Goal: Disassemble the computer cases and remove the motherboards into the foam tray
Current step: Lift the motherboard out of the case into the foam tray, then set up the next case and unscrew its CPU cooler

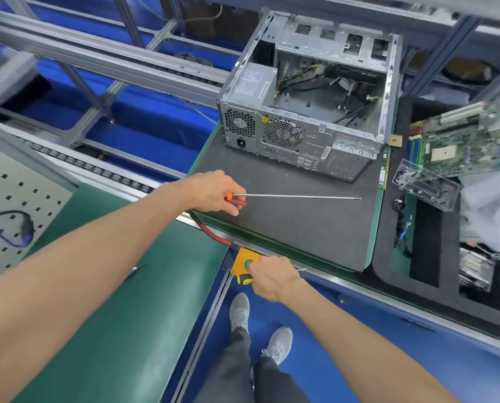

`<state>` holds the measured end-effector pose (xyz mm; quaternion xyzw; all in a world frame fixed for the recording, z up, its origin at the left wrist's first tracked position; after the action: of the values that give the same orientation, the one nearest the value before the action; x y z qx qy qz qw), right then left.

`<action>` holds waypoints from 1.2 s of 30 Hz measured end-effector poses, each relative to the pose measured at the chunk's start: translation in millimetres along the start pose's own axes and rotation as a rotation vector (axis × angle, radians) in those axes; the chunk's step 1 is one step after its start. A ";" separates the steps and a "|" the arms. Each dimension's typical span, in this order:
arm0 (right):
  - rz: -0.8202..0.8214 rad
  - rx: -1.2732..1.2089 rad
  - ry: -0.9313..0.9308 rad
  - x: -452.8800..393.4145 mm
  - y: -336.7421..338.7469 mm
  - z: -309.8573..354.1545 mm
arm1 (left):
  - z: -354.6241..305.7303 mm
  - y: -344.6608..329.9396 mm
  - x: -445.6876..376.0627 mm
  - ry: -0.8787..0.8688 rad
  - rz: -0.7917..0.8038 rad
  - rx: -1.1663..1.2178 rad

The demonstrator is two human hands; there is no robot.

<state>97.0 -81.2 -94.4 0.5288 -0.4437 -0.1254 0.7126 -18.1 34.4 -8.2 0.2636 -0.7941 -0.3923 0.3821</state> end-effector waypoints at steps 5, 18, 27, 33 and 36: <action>0.051 0.002 -0.001 -2.5 -5.4 10.6 | 0.3 5.5 -8.2 0.004 0.001 0.007; -0.049 -0.335 -0.132 12.9 75.1 -40.8 | -37.8 52.4 -43.6 -0.093 -0.038 0.048; -0.220 -0.416 -0.377 56.0 125.4 -143.5 | -88.6 103.9 -79.7 -0.171 -0.094 0.041; -0.286 -0.534 -0.521 91.6 138.6 -191.9 | -123.4 124.5 -101.3 -0.236 -0.149 0.128; -0.319 -0.558 -0.580 106.8 143.5 -213.4 | -143.1 133.3 -112.1 -0.274 -0.148 0.169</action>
<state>280.0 45.5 73.1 0.3206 -0.4874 -0.4928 0.6456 146.3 128.4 114.2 0.2966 -0.8474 -0.3834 0.2168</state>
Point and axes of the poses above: each hand's wrist, its own x-axis away from the middle knuckle, its own y-axis out of the back of the hand, z = x × y, the point moved 10 cm from there along -x, towards the middle knuckle, and after that the axes turned 11 degrees about -y, right-handed, at the moved point
